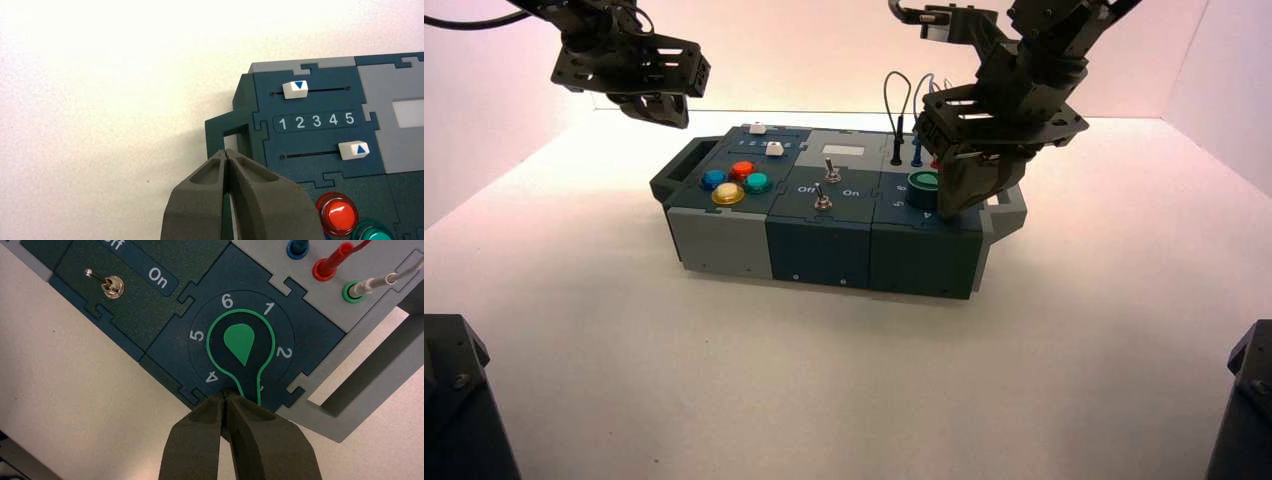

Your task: Turn the knob to position 3.

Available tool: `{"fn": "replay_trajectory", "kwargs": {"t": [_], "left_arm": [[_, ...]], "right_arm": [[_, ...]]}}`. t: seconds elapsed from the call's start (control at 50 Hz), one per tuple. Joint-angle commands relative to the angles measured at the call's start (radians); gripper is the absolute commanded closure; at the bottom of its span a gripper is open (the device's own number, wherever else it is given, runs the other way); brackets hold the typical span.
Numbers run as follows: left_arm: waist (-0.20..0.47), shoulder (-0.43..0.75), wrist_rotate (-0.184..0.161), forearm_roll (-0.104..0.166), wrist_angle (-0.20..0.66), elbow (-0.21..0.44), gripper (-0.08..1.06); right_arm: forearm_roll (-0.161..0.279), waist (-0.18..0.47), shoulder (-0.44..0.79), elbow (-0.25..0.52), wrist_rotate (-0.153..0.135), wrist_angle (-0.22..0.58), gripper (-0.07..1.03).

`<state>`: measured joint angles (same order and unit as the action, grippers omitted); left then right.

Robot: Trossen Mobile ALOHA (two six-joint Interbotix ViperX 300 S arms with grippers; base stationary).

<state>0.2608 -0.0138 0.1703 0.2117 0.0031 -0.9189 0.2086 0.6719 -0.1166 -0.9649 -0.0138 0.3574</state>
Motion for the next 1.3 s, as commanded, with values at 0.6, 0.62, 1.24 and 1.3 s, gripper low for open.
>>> {"fn": "replay_trajectory", "kwargs": {"t": [0.6,0.62,1.24,1.3], "left_arm": [[0.0,-0.014,0.002,-0.003,-0.005,0.023,1.01],[0.0,-0.014,0.002,-0.003,-0.005,0.023,1.01],[0.002,-0.02,0.002,-0.003,-0.005,0.023,1.01],[0.0,-0.02,0.002,-0.003,-0.005,0.023,1.01]], "right_arm": [[-0.018,-0.017,-0.104,0.095,-0.005,0.011,0.98],[-0.021,-0.021,-0.106,0.097,-0.005,0.009,0.98],[-0.097,-0.259,-0.23,0.066,-0.012,-0.112,0.98],[-0.097,-0.279,-0.253,0.052,-0.012,-0.147,0.98]]}}
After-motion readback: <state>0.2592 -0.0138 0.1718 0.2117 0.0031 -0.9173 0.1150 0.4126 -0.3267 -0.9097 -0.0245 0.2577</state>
